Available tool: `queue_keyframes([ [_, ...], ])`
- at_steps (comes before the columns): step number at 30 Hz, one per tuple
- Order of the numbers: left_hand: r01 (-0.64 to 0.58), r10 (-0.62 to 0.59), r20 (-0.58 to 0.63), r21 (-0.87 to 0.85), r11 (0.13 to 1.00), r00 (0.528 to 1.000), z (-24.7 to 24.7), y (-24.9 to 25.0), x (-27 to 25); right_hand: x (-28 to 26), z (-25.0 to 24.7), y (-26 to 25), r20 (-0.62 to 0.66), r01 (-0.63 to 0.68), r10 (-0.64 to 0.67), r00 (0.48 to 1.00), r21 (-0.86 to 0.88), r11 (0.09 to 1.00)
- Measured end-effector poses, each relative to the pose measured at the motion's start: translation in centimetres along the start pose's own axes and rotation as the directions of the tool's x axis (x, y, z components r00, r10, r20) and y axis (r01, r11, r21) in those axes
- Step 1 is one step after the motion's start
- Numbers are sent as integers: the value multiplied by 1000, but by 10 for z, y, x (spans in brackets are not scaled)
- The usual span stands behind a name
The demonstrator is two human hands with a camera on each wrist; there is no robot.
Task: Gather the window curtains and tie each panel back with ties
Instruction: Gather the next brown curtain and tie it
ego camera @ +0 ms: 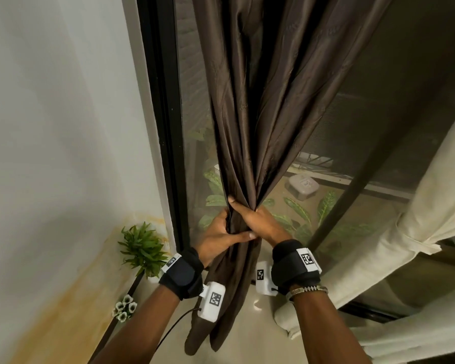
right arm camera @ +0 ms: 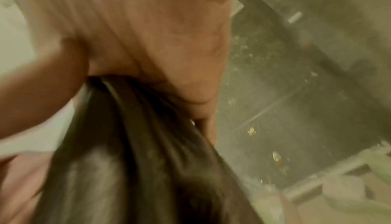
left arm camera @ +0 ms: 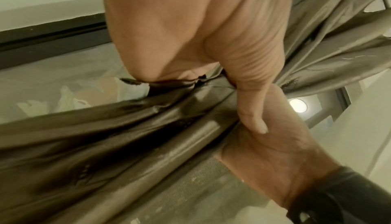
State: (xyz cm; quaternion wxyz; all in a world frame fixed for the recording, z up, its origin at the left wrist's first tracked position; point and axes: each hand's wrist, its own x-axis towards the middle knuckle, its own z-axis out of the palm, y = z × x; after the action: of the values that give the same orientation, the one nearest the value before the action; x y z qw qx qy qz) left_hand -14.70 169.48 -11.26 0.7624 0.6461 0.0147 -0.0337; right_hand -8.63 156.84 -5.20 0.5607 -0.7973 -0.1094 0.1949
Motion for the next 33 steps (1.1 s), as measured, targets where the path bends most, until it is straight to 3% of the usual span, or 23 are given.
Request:
queue_keyframes([
  [4, -36, 31, -53, -98, 995, 998, 1, -6, 5, -11, -31, -6, 187, -29, 45, 981, -90, 995],
  [8, 11, -16, -22, -235, 972, 1000, -12, -9, 8, -12, -60, 6, 275, -70, 20, 961, 173, 982],
  [13, 96, -85, 44, -430, 898, 995, -17, -3, 9, -5, -56, 36, 433, -229, 32, 901, 410, 883],
  [17, 95, -99, 11, -428, 899, 995, -21, -3, 13, 2, -62, 55, 448, -161, -36, 893, 394, 905],
  [22, 115, -123, 5, -383, 917, 992, -28, -8, 18, 4, -80, 55, 286, -110, 25, 958, 285, 952],
  [25, 99, -122, -50, -333, 938, 991, -26, -9, 20, 0, -93, 52, 241, -124, 34, 970, 373, 920],
  [29, 24, -41, -220, -78, 997, 975, -11, 1, 26, -9, -93, 51, 309, -198, 45, 950, 485, 852],
  [33, -19, 95, -363, 207, 978, 927, -9, 3, 37, -14, -70, 51, 408, -188, -37, 912, 497, 847],
])
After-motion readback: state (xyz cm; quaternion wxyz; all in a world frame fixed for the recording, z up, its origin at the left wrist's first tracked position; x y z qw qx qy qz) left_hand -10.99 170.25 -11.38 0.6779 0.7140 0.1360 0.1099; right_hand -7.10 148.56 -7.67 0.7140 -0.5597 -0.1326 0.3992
